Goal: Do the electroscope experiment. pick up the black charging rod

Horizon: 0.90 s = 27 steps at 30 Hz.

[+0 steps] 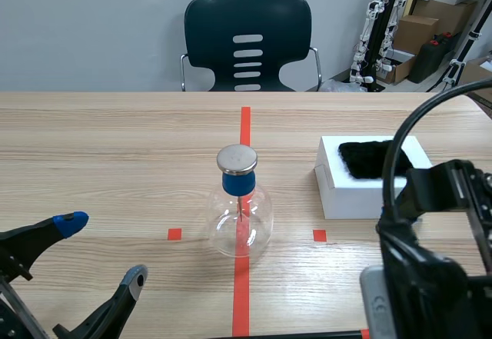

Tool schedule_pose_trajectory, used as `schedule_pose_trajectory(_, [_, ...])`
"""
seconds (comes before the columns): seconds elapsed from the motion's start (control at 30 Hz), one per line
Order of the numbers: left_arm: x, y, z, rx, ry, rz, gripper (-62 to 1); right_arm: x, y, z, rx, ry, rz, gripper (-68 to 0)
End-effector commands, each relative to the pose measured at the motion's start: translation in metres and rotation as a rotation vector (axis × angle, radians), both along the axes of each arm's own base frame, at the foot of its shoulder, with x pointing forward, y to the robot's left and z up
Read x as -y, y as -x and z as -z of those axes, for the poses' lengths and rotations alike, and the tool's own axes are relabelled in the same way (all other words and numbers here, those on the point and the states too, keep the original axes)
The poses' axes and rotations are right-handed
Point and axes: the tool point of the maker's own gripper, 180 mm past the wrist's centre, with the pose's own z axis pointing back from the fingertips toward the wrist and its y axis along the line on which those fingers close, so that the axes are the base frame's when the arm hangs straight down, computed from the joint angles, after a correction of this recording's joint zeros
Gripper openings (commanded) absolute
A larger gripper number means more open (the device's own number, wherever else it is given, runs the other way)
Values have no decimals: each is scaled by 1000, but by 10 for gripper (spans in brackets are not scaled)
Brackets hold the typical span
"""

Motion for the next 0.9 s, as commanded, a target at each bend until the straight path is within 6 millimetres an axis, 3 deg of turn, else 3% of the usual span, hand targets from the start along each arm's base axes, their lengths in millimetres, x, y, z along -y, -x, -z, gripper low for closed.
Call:
schedule_pose_trajectory(0.0, [-2, -2, -10, 52, 30, -15, 14, 4, -5, 5, -1, 19, 30, 4])
schedule_pose_trajectory(0.23, [-2, 0, -5, 67, 57, -14, 14, 15, -26, 43, 6, 110, 93, 4])
schedule_pose_trajectory(0.43, [-1, 1, 0, 81, 53, -25, 14, 17, -17, 77, -28, 192, 69, 4])
schedule_pose_trajectory(0.6, [10, 7, 4, 96, 28, 28, 14, 10, -1, 88, -71, 196, 30, 4])
schedule_pose_trajectory(0.87, [18, 8, 5, 110, 13, 62, 14, 3, 3, 92, -110, 179, 61, 4])
